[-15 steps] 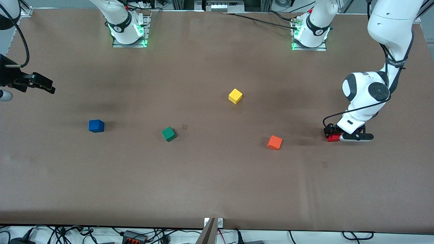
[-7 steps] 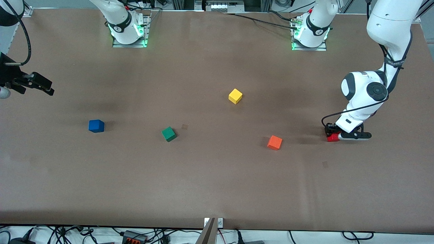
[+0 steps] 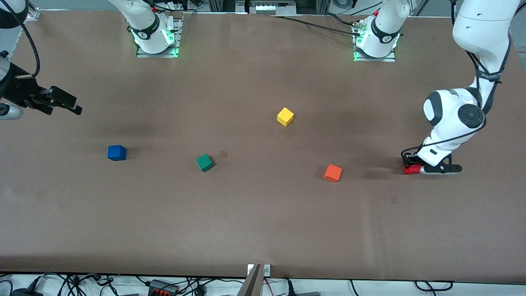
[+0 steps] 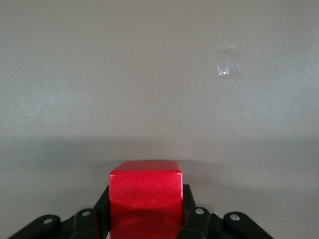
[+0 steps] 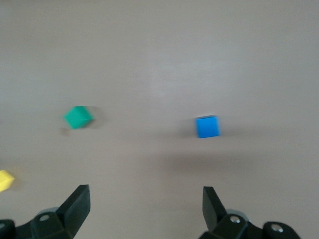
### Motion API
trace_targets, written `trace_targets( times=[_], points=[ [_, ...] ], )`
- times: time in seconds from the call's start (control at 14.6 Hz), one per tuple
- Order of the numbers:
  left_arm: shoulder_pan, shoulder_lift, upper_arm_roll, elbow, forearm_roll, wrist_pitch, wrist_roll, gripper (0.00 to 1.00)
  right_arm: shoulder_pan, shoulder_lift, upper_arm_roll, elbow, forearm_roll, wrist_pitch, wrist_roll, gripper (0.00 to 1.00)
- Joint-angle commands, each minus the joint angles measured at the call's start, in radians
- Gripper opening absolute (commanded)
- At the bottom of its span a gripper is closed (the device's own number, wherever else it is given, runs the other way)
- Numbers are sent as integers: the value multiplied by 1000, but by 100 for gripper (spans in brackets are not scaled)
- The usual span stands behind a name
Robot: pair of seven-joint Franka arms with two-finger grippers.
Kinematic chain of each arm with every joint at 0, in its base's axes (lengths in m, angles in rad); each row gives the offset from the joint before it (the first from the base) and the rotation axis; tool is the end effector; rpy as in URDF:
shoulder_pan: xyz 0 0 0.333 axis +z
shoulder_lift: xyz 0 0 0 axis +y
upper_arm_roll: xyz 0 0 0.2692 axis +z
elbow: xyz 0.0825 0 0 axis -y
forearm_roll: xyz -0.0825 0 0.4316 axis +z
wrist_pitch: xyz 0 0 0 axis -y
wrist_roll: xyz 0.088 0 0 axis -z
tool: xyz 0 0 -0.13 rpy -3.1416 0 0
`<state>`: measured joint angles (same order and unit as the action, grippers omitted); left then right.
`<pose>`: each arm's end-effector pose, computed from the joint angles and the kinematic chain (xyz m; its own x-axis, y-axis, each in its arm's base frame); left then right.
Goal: Pass red block to right arm, stack on blue
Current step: 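Close the left gripper on the red cube while the right gripper reaches out, then lift the red cube with the left gripper toward the right gripper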
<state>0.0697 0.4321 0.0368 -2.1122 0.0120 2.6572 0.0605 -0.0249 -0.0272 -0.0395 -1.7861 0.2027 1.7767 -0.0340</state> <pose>0.5972 0.0650 0.1134 0.9934 0.0296 0.1112 0.0330 -0.9990 -0.0289 0.6054 -0.0171 0.4785 0.9972 -0.0722 0.0204 -0.0667 -0.9779 -0.1982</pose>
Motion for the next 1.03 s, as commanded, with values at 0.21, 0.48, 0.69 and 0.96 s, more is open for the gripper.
trace_targets(
  times=[0.21, 0.48, 0.69, 0.96],
  points=[
    [2, -53, -50, 280, 13, -509, 56, 20, 87, 78, 1, -6, 191, 9, -1, 100],
    [4, -53, -115, 490, 5, -771, 155, 20, 181, 163, 1, 36, 326, 56, 5, 100],
    [-1, -53, -159, 552, -16, -865, 286, 20, 204, 263, 1, 70, 603, 52, 5, 100],
    [-5, -52, -169, 554, -187, -942, 535, 9, 227, 323, 1, 97, 803, 55, -9, 100]
  ],
)
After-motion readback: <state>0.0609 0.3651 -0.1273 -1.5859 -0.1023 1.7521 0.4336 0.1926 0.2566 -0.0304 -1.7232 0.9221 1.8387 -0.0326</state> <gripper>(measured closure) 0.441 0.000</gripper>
